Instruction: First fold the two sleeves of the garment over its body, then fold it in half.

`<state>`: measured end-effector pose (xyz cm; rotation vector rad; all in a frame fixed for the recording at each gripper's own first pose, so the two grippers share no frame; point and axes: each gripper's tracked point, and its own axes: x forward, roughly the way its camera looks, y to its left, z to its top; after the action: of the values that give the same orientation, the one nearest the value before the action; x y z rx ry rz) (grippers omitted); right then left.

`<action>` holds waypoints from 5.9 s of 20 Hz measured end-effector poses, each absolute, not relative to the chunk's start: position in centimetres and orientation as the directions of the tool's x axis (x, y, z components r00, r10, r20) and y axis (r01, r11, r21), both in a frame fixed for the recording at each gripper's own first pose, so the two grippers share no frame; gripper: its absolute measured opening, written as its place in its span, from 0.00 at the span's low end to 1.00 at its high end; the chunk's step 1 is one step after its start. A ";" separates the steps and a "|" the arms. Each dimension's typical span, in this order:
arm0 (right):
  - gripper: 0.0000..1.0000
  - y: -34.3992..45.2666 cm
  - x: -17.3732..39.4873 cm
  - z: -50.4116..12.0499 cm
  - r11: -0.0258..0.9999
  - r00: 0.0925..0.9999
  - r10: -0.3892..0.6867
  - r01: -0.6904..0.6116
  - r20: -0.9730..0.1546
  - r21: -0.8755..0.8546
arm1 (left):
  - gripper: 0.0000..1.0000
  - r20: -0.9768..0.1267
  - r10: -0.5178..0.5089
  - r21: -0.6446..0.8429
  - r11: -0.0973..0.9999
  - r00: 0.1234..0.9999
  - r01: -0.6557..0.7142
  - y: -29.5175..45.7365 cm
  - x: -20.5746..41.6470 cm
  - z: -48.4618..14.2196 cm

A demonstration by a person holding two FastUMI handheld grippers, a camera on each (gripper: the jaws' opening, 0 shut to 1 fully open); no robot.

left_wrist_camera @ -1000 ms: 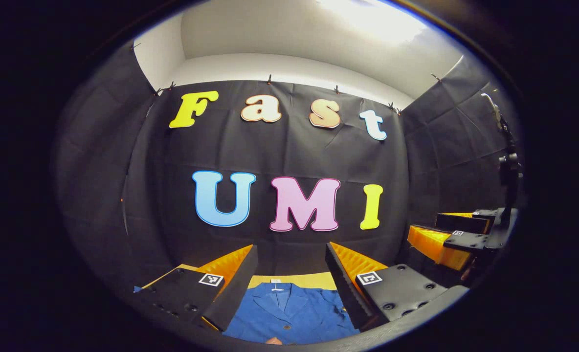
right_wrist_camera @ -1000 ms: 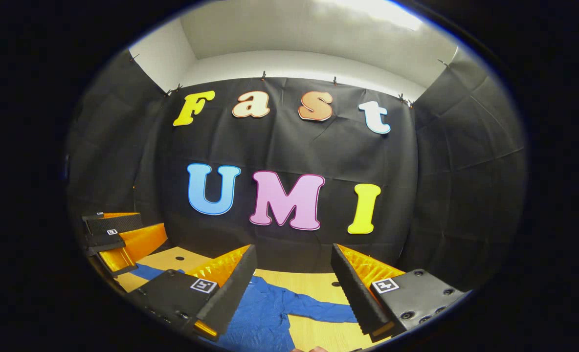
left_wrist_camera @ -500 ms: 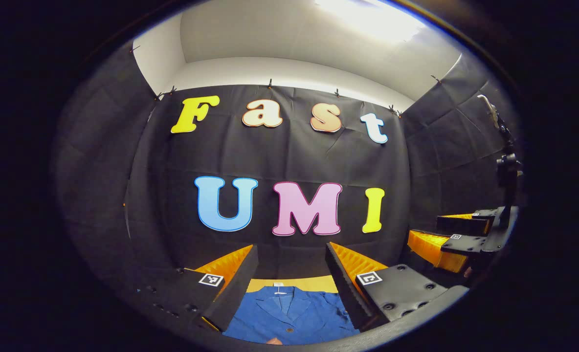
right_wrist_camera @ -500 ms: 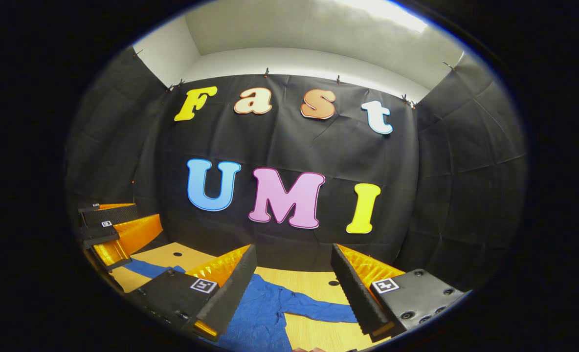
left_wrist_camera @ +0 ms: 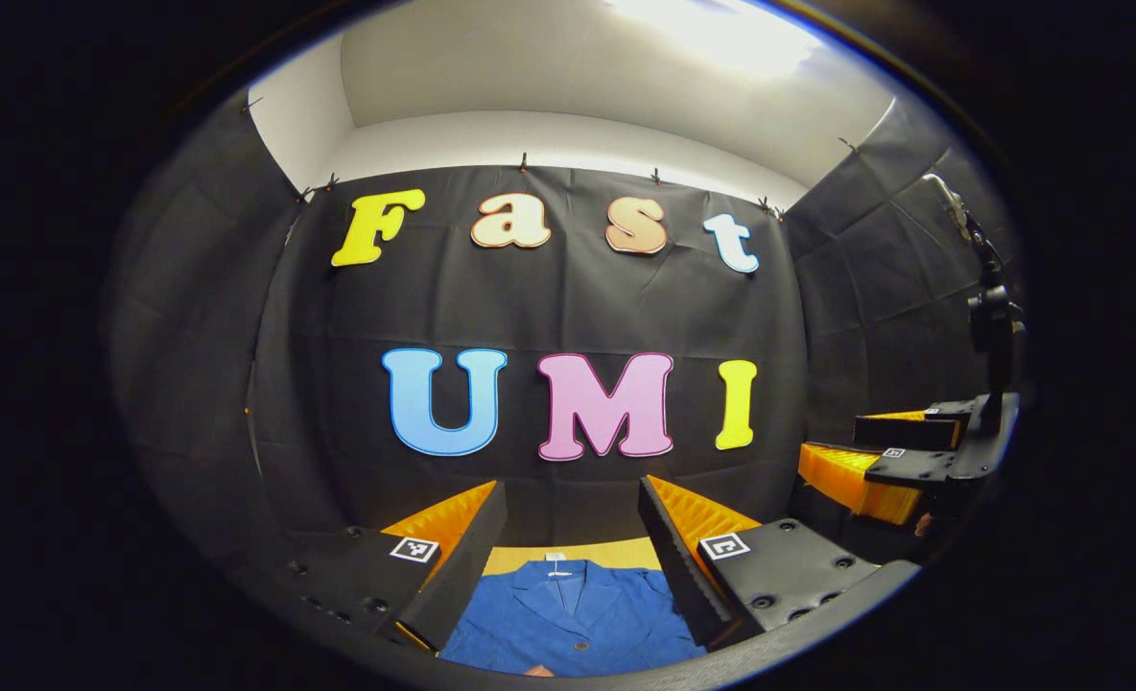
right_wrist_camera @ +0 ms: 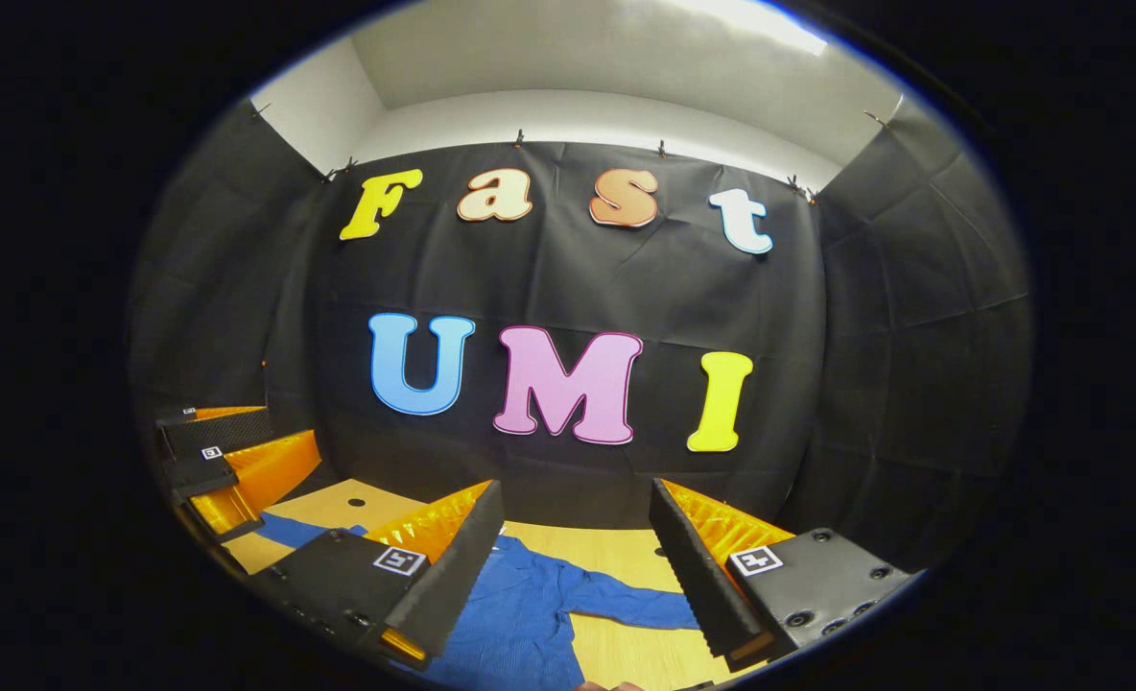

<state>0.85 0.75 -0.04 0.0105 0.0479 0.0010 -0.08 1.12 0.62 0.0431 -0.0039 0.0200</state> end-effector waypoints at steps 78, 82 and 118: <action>0.46 -31.5 9.9 -47.5 0.942 0.590 -0.140 0.326 -0.795 0.076 | 0.81 -0.117 0.178 0.104 0.981 0.977 -0.166 -11.0 4.1 1.0; 0.13 -31.5 10.4 -47.1 0.924 0.559 -0.113 0.362 -0.821 0.120 | 0.81 -0.123 0.207 0.113 0.975 0.971 -0.194 -10.1 3.5 0.8; 0.12 21.8 19.0 -19.9 0.978 0.820 0.186 -0.104 -0.541 0.179 | 0.81 -0.129 0.192 -0.084 0.976 0.973 -0.203 22.9 -2.3 -4.4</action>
<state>18.97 21.78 -19.89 0.1436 0.5900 0.1553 -2.32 22.94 -4.35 -0.0970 0.1208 0.1994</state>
